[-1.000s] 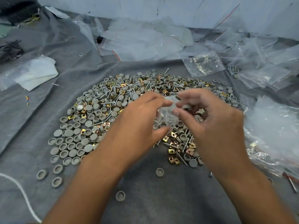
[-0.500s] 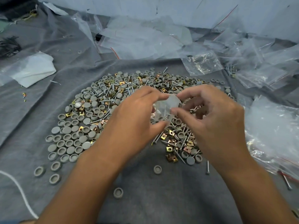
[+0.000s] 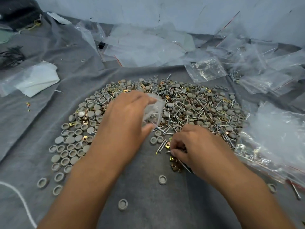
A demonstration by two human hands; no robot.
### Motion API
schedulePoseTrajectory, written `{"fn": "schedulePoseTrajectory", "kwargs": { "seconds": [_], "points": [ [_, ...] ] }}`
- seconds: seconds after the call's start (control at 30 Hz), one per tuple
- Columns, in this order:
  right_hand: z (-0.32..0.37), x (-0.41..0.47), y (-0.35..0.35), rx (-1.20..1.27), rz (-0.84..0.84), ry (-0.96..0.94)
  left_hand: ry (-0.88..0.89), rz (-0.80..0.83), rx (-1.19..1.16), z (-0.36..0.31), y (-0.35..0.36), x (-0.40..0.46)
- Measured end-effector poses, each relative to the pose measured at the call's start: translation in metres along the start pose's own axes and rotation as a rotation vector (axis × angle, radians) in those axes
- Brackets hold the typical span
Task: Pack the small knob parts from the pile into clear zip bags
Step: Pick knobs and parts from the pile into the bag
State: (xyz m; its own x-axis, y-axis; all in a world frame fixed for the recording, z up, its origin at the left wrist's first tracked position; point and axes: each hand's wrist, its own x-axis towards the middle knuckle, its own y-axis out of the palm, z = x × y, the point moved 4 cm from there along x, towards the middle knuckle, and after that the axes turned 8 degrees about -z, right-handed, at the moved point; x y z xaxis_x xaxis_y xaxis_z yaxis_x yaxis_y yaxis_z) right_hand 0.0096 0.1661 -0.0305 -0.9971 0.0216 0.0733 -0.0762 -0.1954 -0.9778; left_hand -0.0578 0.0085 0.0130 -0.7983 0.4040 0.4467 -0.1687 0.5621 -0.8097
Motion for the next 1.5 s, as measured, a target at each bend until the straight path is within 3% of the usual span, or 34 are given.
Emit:
{"fn": "schedulePoseTrajectory", "kwargs": {
  "seconds": [0.33,0.6,0.73,0.87,0.97,1.03,1.1,1.27,1.5],
  "points": [
    [0.006,0.011,0.007,0.153,0.047,-0.133,0.000,-0.037,-0.051,0.012,0.006,0.001],
    [0.020,0.012,0.010,-0.008,-0.072,-0.236,-0.009,-0.025,-0.053,0.012,0.010,0.001],
    [0.020,0.012,0.015,-0.075,-0.034,-0.244,-0.010,-0.033,-0.063,0.012,0.009,0.001],
    [0.009,0.015,0.003,0.212,-0.003,-0.147,-0.014,-0.024,-0.067,0.012,0.009,0.000],
    [0.002,0.011,-0.018,0.520,-0.246,-0.074,-0.024,-0.011,-0.087,0.011,0.010,0.000],
    [0.009,0.007,-0.035,0.543,-0.497,-0.143,-0.018,0.006,-0.095,0.008,0.012,0.001],
    [0.017,0.005,-0.041,0.493,-0.647,-0.191,-0.003,0.022,-0.094,0.005,0.014,0.000],
    [0.022,0.009,-0.029,0.384,-0.660,-0.147,0.010,0.016,-0.094,0.001,0.016,-0.001],
    [0.006,0.011,-0.029,0.511,-0.605,-0.064,-0.024,-0.023,-0.063,0.007,0.012,0.000]
  ]
}}
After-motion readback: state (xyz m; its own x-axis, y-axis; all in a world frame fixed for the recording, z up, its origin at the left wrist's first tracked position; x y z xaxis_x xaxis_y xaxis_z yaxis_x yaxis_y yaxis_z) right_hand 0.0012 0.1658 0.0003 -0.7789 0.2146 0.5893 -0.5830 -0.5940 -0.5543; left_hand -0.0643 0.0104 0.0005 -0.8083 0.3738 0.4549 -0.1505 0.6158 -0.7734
